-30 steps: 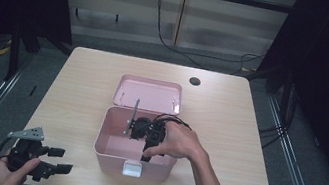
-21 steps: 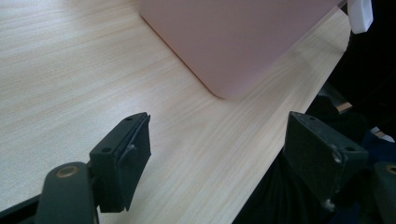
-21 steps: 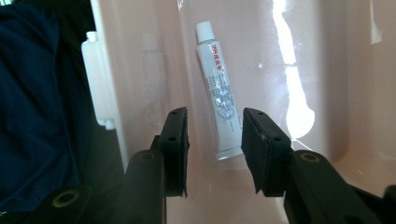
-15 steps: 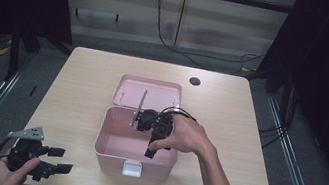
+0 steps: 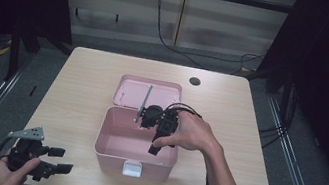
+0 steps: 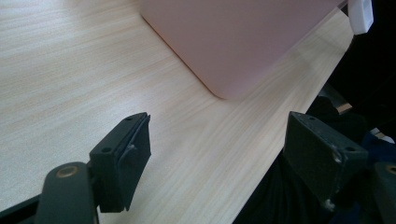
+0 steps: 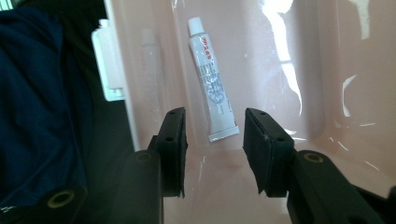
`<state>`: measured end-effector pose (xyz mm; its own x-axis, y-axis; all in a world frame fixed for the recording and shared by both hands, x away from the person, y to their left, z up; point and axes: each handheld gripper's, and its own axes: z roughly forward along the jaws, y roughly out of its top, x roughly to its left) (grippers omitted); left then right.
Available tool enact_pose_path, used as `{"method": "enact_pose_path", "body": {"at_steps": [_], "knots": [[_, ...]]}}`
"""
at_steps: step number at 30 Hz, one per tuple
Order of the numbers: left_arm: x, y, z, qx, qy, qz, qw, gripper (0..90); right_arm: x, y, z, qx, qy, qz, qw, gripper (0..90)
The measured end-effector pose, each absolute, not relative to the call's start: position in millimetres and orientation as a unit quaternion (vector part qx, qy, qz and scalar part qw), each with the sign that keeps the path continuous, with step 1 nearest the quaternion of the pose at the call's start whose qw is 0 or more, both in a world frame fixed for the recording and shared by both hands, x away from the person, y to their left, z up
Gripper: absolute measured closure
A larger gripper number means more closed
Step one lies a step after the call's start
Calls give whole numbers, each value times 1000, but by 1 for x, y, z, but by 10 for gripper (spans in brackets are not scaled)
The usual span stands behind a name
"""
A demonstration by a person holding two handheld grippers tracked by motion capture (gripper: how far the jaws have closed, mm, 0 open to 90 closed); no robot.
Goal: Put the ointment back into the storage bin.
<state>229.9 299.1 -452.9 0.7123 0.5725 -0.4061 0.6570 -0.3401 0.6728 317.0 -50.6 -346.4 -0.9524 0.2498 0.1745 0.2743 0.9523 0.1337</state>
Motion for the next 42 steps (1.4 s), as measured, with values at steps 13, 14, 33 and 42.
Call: {"method": "enact_pose_path", "body": {"at_steps": [13,14,33,42], "knots": [[230,299,-453,817,376,-49,433,229,314,-63,-326,-144,-983,-93,62,581],[230,299,-453,818,377,-48,433,229,314,-67,-322,-148,-982,-97,59,568],[230,298,-454,818,377,-50,431,229,300,-107,-300,-179,-978,-101,31,506],[230,298,-455,819,377,-50,429,229,290,-131,-304,-189,-976,-105,24,506]]}}
